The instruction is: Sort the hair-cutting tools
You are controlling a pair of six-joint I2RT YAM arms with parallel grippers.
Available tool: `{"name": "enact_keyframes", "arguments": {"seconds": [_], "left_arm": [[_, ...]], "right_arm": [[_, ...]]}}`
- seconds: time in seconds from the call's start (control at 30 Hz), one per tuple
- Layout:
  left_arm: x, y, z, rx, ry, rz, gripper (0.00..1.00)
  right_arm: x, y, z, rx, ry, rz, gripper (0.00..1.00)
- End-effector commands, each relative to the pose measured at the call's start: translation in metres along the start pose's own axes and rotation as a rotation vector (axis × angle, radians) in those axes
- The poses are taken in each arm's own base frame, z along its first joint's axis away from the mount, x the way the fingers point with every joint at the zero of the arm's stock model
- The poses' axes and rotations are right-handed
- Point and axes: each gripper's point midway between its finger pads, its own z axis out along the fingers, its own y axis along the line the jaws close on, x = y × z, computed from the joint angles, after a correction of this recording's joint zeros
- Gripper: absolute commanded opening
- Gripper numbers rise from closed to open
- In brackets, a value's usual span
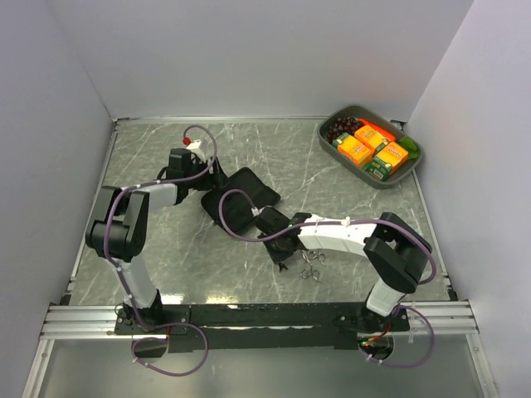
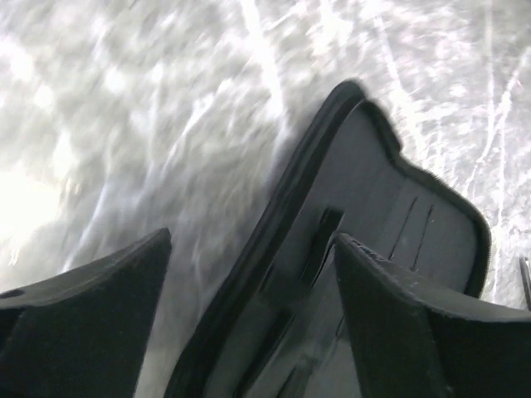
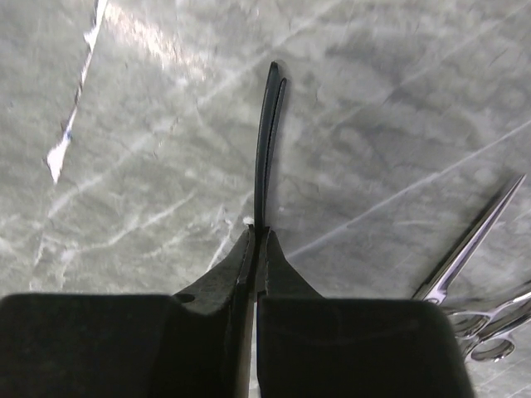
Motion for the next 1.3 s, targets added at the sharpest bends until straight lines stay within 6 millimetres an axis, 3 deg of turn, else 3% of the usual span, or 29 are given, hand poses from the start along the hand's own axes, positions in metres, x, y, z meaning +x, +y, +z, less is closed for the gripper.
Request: {"name": "enact_keyframes", "arguments": {"seconds": [0.0, 0.2, 0.37, 0.43, 0.47, 0.53, 0.73, 0.77, 0.83, 0.87, 0.93, 0.97, 1.03, 1.07, 1.1, 1.13, 1.2, 1.27], "left_arm": [[-0.004, -0.020, 0.012, 0.138, 0.025, 0.059, 0.68], [0.000, -0.022, 0.020, 0.169, 0.064, 0.039, 0.45], [0.005, -0.026, 0.024, 0.208, 0.088, 0.028, 0.41], [0.007, -0.027, 0.025, 0.214, 0.100, 0.026, 0.25], [0.006, -0.027, 0.025, 0.212, 0.101, 0.023, 0.09], [0.008, -0.026, 0.024, 0.202, 0.104, 0.007, 0.01], [0.001, -0.010, 0.010, 0.057, 0.033, -0.106, 0.01], [-0.013, -0.009, 0.001, 0.017, -0.028, -0.117, 0.01], [-0.009, -0.001, -0.010, -0.046, -0.071, -0.221, 0.01], [-0.023, 0.002, -0.021, -0.095, -0.135, -0.253, 0.01], [-0.010, 0.008, -0.033, -0.168, -0.149, -0.390, 0.01], [-0.019, 0.010, -0.044, -0.224, -0.215, -0.422, 0.01], [0.001, 0.020, -0.059, -0.348, -0.231, -0.551, 0.01], [0.002, 0.009, -0.068, -0.365, -0.249, -0.570, 0.01], [-0.001, 0.015, -0.075, -0.445, -0.315, -0.628, 0.01], [0.018, 0.020, -0.084, -0.531, -0.278, -0.645, 0.01], [0.025, 0.008, -0.089, -0.576, -0.302, -0.722, 0.01], [0.048, -0.003, -0.089, -0.608, -0.238, -0.765, 0.04]], "right_arm": [[0.029, -0.004, -0.008, -0.008, 0.074, -0.009, 0.00], [0.032, -0.005, -0.011, -0.010, 0.080, -0.005, 0.00], [0.034, -0.006, -0.010, -0.004, 0.090, -0.012, 0.00], [0.035, -0.006, -0.010, -0.003, 0.092, -0.016, 0.00], [0.035, -0.007, -0.010, -0.001, 0.092, -0.018, 0.00], [0.035, -0.008, -0.010, 0.003, 0.094, -0.020, 0.00], [0.034, -0.008, -0.012, 0.005, 0.093, -0.028, 0.00], [0.032, -0.008, -0.014, 0.005, 0.089, -0.029, 0.00], [0.033, -0.010, -0.016, 0.015, 0.095, -0.029, 0.00], [0.032, -0.010, -0.018, 0.018, 0.095, -0.027, 0.00], [0.030, -0.012, -0.024, 0.028, 0.098, -0.027, 0.00], [0.029, -0.011, -0.027, 0.029, 0.092, -0.026, 0.00], [0.025, -0.012, -0.037, 0.030, 0.082, -0.022, 0.00], [0.023, -0.012, -0.041, 0.029, 0.076, -0.023, 0.00], [0.019, -0.012, -0.048, 0.023, 0.062, -0.020, 0.00], [0.015, -0.011, -0.055, 0.016, 0.057, -0.025, 0.00], [0.010, -0.007, -0.068, -0.004, 0.045, -0.031, 0.00], [0.002, -0.003, -0.083, -0.023, 0.028, -0.043, 0.00]]}}
